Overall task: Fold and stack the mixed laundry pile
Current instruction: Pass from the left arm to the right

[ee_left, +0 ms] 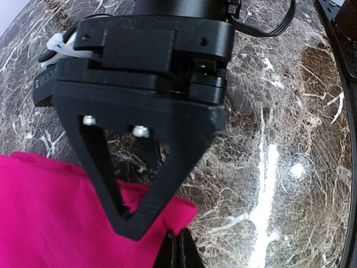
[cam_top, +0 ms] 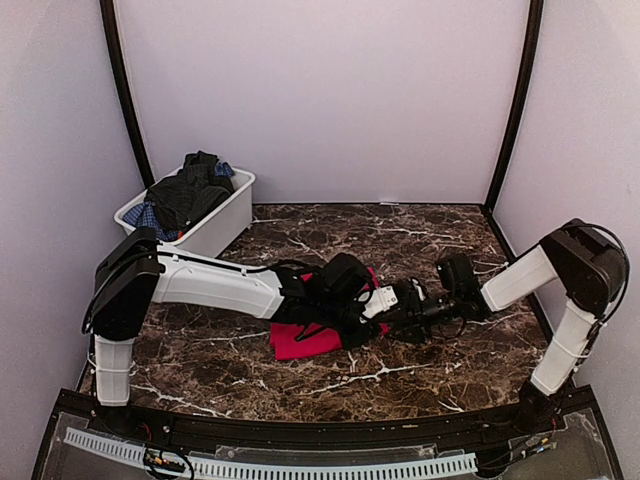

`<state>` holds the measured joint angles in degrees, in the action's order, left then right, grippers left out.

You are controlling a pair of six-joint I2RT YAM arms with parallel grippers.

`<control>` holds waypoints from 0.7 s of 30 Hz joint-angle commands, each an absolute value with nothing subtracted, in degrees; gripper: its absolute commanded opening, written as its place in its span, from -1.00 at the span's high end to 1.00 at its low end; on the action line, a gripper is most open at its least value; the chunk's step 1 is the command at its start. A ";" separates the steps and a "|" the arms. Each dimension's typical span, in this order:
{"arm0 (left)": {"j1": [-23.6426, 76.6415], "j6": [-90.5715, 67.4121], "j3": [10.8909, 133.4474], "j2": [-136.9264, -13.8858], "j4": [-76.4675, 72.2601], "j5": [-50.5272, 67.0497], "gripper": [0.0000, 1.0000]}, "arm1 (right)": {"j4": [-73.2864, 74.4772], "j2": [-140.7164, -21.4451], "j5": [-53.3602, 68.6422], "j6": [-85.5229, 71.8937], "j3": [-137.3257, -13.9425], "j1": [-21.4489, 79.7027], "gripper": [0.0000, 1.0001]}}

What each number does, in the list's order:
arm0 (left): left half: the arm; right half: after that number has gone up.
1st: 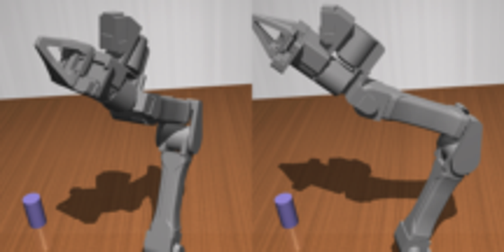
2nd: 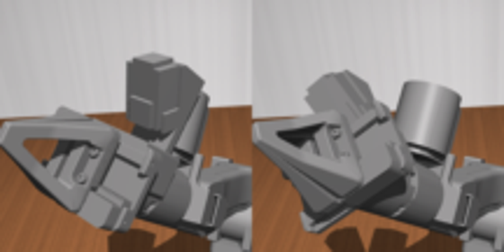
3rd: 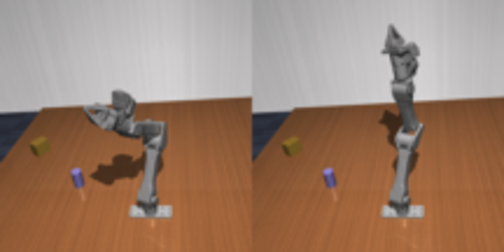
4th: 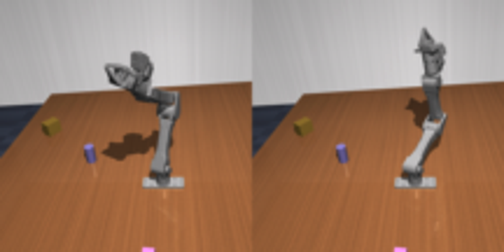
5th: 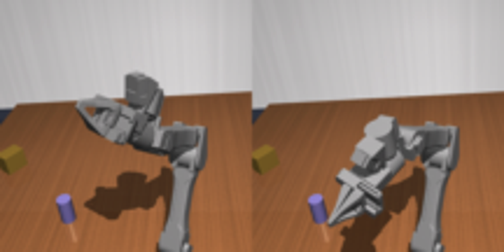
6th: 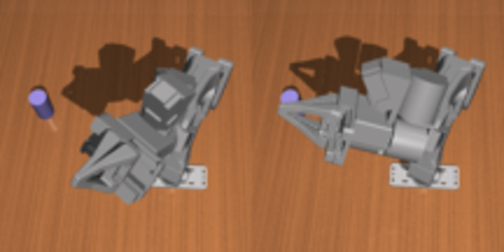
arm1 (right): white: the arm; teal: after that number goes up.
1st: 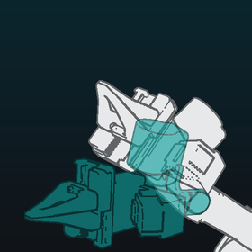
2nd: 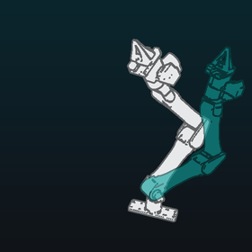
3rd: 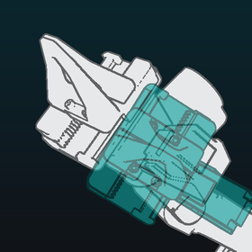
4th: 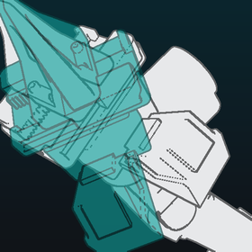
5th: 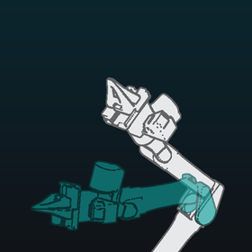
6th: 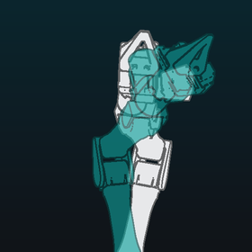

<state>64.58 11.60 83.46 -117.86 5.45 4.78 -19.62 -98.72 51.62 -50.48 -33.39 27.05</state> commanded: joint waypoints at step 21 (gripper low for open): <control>64.69 11.90 78.70 -110.26 0.80 9.75 1.00 | -34.56 -113.90 53.39 -61.32 -44.07 30.82 -0.05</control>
